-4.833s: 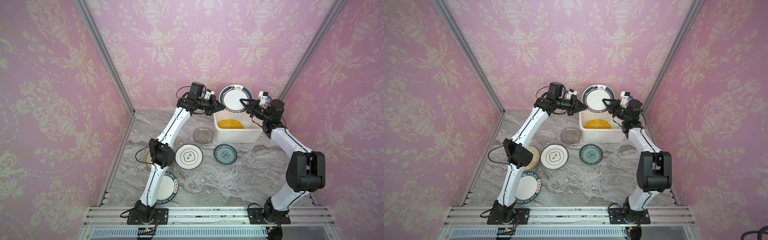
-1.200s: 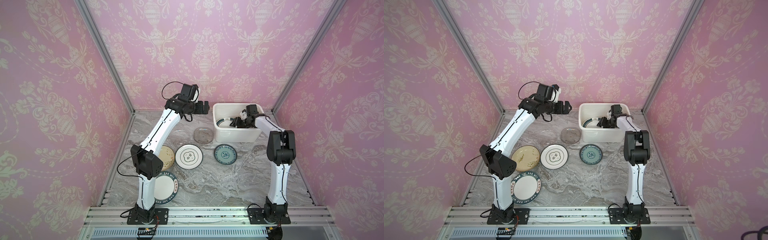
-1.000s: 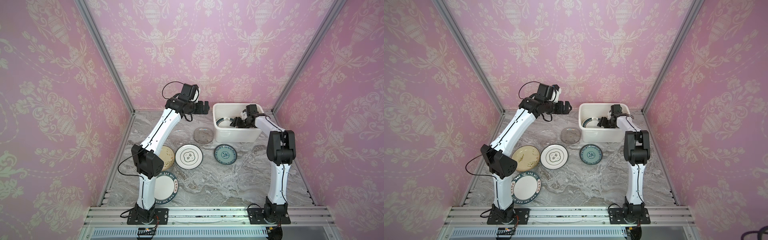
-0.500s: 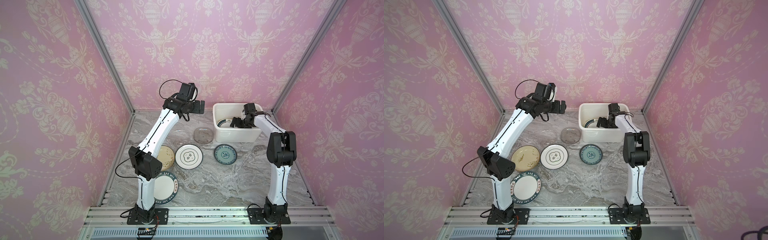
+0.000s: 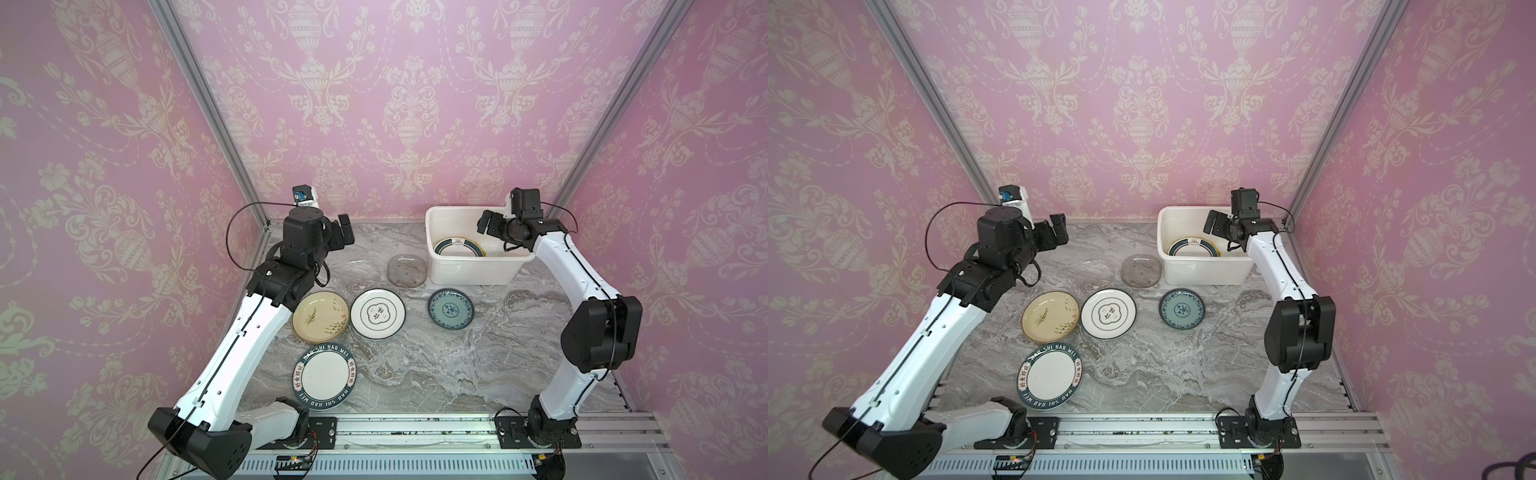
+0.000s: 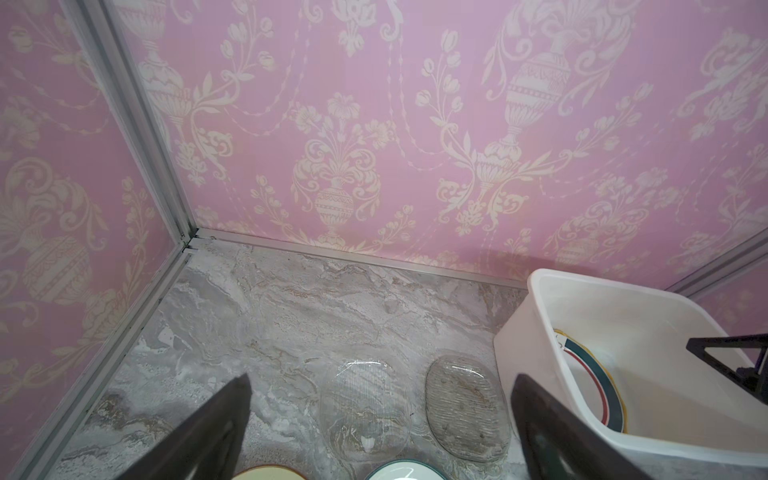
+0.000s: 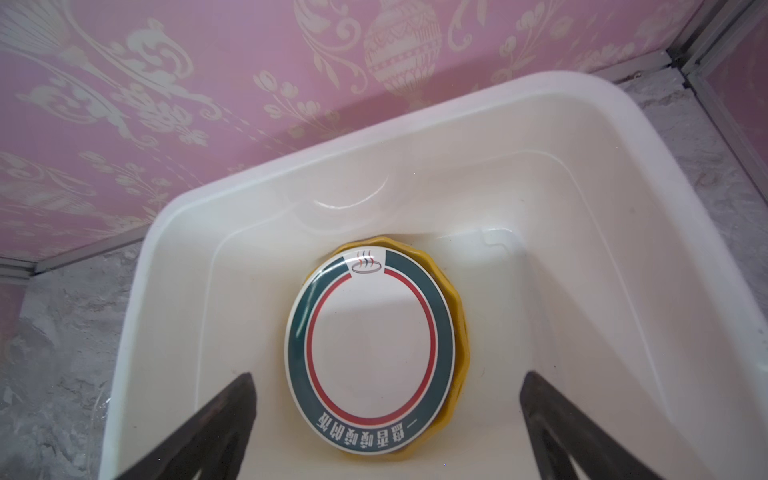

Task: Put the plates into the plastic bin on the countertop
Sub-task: 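Press the plate flat onto the yellow plate and open the right gripper, then move both grippers toward the green-rimmed 'HAO SHI HAO WEI' plate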

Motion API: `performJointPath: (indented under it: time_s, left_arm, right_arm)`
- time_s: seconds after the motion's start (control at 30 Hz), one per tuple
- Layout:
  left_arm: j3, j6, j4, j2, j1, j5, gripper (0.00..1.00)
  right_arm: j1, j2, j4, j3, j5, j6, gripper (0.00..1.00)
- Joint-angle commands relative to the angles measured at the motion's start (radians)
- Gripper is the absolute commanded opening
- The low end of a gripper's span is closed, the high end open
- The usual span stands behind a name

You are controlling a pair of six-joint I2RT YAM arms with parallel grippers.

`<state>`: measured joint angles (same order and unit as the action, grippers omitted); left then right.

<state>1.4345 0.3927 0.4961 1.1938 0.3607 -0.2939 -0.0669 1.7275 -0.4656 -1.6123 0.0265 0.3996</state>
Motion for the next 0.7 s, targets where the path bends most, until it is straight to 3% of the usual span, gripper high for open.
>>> performJointPath:
  time_s: [0.0, 0.07, 0.13, 0.2, 0.4, 0.6, 0.67]
  left_arm:
    - [0.008, 0.159, 0.195, -0.024, -0.002, 0.038, 0.99]
    - [0.037, 0.275, 0.374, -0.047, -0.002, 0.043, 0.99]
    - [0.052, 0.352, 0.526, -0.088, -0.002, 0.068, 0.99]
    - [0.05, 0.377, 0.626, -0.126, -0.002, 0.064, 0.99]
    - [-0.015, 0.463, 0.817, -0.176, -0.002, -0.014, 0.99]
    - [-0.064, 0.483, 0.918, -0.198, -0.003, -0.002, 0.99]
    - [-0.091, 0.477, 0.929, -0.212, -0.002, 0.023, 0.99]
  right_arm:
    - [-0.006, -0.088, 0.137, 0.081, 0.048, 0.102, 1.0]
    - [-0.006, -0.129, 0.111, 0.119, 0.076, 0.177, 1.0]
    - [-0.015, -0.19, 0.085, 0.175, 0.09, 0.172, 1.0]
    - [-0.014, -0.266, 0.073, 0.247, 0.084, 0.168, 0.99]
    - [-0.033, -0.493, 0.273, 0.547, 0.168, 0.271, 0.94]
    - [-0.188, -0.588, 0.28, 0.633, 0.361, 0.279, 0.91]
    - [-0.28, -0.614, 0.291, 0.679, 0.361, 0.288, 0.89]
